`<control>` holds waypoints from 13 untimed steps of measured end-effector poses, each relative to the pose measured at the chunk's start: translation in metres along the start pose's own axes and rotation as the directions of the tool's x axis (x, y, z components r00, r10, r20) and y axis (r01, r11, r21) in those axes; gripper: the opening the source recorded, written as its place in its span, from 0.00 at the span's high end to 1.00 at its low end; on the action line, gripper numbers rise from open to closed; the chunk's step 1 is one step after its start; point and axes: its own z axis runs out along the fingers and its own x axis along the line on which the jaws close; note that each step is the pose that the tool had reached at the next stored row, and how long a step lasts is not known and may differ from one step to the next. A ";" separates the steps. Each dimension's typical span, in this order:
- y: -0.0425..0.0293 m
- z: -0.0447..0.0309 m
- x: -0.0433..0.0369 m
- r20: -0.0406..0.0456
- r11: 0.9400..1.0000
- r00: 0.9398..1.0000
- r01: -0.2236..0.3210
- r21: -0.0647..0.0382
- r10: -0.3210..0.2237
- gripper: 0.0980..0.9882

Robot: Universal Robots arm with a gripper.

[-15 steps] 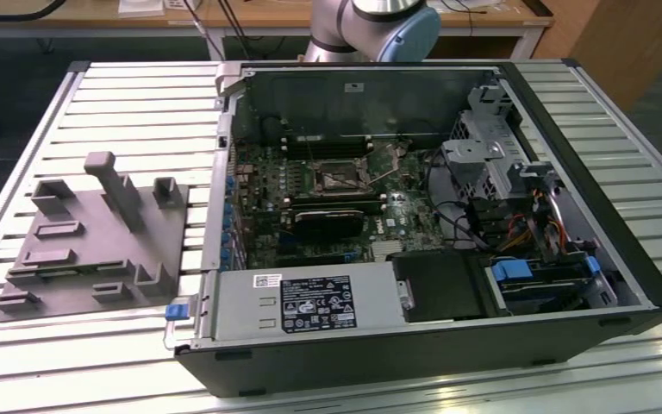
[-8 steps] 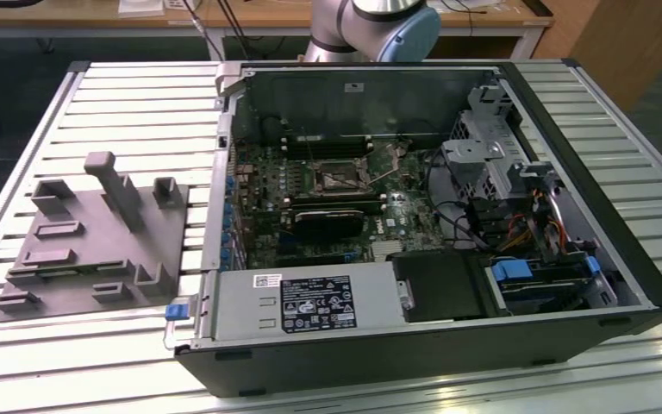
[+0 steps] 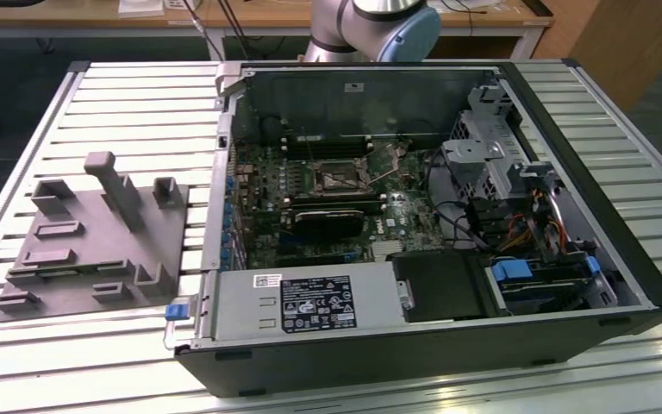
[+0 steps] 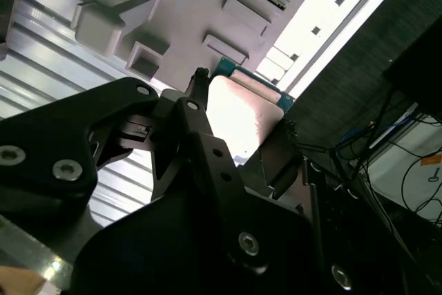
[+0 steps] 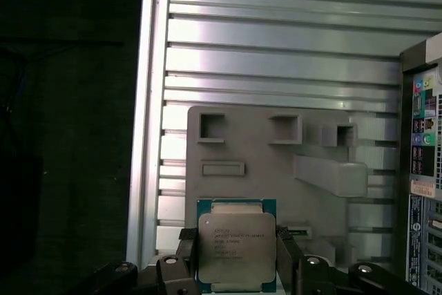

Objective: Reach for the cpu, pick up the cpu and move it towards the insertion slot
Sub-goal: 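Pick up the cpu and move it towards the insertion slot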

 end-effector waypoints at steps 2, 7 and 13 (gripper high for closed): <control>-0.0001 0.0001 -0.0038 0.000 1.000 1.000 0.000 0.000 0.000 0.50; -0.0005 0.0005 -0.0141 0.000 1.000 1.000 0.000 0.000 0.000 0.50; -0.0010 0.0010 -0.0295 0.000 1.000 1.000 0.000 0.000 0.000 0.50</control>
